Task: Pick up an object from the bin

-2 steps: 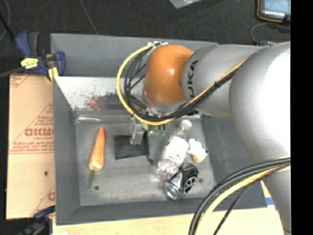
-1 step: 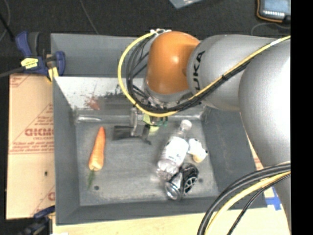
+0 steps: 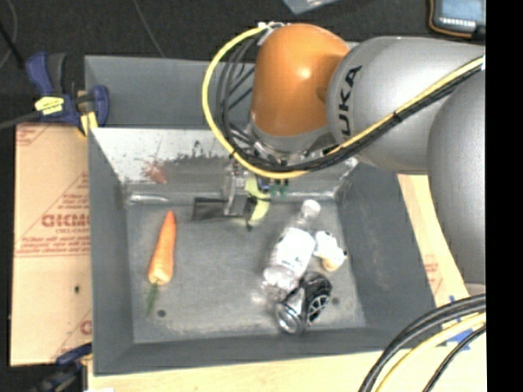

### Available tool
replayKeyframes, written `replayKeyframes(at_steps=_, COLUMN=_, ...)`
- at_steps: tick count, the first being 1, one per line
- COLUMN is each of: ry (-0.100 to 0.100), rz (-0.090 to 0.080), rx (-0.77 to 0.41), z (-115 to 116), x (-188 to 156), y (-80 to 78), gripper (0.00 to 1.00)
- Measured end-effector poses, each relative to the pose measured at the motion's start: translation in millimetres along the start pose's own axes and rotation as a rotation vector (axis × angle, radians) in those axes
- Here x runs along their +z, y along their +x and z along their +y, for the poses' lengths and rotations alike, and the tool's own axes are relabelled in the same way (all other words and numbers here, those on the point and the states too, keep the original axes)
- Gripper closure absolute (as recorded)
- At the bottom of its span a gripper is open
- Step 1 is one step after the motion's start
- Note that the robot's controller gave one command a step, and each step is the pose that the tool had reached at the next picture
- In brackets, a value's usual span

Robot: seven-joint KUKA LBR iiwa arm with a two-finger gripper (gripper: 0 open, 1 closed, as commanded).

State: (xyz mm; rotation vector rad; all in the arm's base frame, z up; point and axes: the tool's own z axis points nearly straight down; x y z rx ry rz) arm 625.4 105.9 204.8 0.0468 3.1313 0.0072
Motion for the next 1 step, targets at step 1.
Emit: replayKeyframes(at_steps=1, ry=-0.001, rz=-0.008, rx=0.005, z=5.1, x=-54.6, y=-5.1, gripper=1.0)
